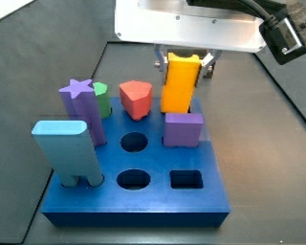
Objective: Pick up the arch object. Move up. Rotate the arch object. Move to above the board. Insert the arch object.
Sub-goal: Insert the arch object.
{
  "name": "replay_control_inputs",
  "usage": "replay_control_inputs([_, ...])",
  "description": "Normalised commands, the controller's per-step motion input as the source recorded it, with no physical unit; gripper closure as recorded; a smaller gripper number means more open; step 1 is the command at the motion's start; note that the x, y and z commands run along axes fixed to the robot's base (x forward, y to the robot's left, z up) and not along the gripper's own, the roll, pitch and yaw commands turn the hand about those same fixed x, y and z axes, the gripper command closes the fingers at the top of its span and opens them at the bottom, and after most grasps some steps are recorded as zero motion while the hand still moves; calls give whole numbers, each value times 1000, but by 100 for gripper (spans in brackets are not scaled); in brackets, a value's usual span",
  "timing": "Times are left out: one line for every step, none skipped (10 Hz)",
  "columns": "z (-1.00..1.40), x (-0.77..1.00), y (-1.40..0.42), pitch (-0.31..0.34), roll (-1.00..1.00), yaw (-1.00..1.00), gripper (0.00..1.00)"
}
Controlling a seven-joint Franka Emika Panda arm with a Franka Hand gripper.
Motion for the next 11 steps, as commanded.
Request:
replay_control_inputs([-194, 309, 0, -123, -46, 0, 100])
replay_control_inputs([-209, 151, 0, -96, 0, 0, 100])
replay_control_inputs([-254, 0, 0, -89, 0, 0, 100])
replay_control_inputs([-271, -26, 0, -51, 0, 0, 100])
replay_control_inputs([-231, -177, -80, -4, 1, 0, 100])
replay_control_inputs([-257, -197, -103, 0, 34, 0, 100])
replay_control_inputs([-280, -214, -83, 0, 46, 0, 100])
replay_control_inputs([-294, -140, -37, -31, 16, 0, 100])
replay_control_inputs([-391, 0, 0, -63, 21, 0, 100])
replay_control_inputs([-500, 100, 0, -69, 46, 0, 100])
replay_control_inputs([-523, 103, 0, -76, 57, 0, 100])
